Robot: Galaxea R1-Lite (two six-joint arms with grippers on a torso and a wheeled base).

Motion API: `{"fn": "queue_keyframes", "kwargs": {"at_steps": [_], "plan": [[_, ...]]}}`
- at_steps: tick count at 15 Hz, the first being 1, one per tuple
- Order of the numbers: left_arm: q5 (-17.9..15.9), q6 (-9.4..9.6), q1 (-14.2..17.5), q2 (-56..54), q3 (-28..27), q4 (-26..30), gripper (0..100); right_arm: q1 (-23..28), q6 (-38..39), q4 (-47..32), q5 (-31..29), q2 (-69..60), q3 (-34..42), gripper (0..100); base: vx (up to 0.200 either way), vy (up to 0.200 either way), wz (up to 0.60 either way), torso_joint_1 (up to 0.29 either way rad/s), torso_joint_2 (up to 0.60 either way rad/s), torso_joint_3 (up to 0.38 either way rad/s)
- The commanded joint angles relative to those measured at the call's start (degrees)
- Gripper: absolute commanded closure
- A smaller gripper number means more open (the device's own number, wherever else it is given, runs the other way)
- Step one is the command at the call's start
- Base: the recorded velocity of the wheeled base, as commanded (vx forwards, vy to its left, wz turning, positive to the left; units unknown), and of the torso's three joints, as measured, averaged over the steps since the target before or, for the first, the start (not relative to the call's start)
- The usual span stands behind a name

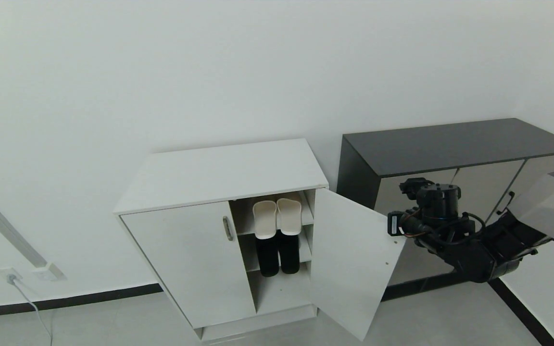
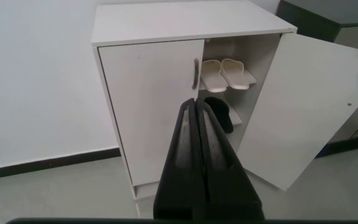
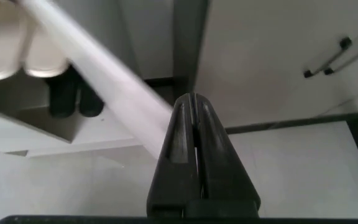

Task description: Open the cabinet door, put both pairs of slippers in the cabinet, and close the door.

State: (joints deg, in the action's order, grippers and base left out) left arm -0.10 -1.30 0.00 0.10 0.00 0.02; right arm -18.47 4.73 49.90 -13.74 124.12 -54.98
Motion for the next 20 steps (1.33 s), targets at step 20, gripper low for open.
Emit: {"fn": "queue_keyframes", "kwargs": {"at_steps": [20], "plan": [[0.01, -0.19, 0.0, -0.01, 0.0, -0.02, 100, -12.56, 0.1, 0.29, 0.38, -5.47, 9.54, 100, 0.0, 0.0, 0.0, 0.0, 0.0, 0.0]]}}
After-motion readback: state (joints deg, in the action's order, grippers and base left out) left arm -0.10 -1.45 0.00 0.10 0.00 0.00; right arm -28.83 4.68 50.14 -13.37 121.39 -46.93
